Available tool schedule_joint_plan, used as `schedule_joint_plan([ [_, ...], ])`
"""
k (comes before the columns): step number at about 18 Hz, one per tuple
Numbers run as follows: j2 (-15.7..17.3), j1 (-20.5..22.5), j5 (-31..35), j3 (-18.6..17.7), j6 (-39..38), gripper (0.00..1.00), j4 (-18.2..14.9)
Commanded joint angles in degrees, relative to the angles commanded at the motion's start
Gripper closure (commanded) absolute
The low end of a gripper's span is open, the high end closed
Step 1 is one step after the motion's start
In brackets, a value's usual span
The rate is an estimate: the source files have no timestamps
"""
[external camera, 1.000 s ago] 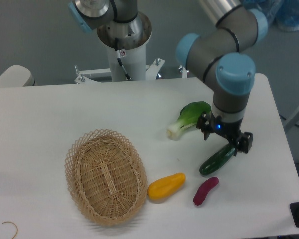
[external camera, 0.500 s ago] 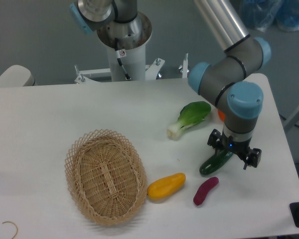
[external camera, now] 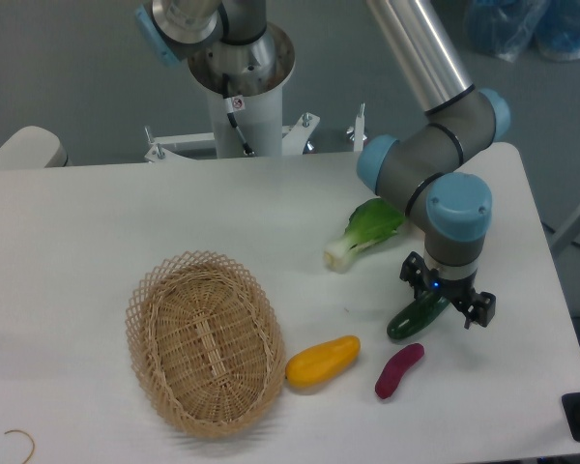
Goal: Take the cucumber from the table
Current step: 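Lower the gripper onto the cucumber and close the fingers around it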
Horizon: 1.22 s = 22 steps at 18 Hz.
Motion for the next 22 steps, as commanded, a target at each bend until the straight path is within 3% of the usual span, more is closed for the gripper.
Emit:
schedule_joint_plan([
  [6,0.18,-0.35,0.09,-2.02,-0.17,0.0,0.09],
  [15,-0.53,-0.53,0.09,-2.29,-0.53,0.0,1.23],
  [16,-0.53,-0.53,0.09,-2.29,-0.53,0.05,1.23],
  [17,-0.44,-0.53,0.09,-2.2,-0.35,0.28,1.14],
  [19,-0.44,-0.53,0.09,-2.02,-0.26,0.47,1.14],
  [22,-0.44,-0.53,0.09,-1.93,-0.17,0.64,1.23],
])
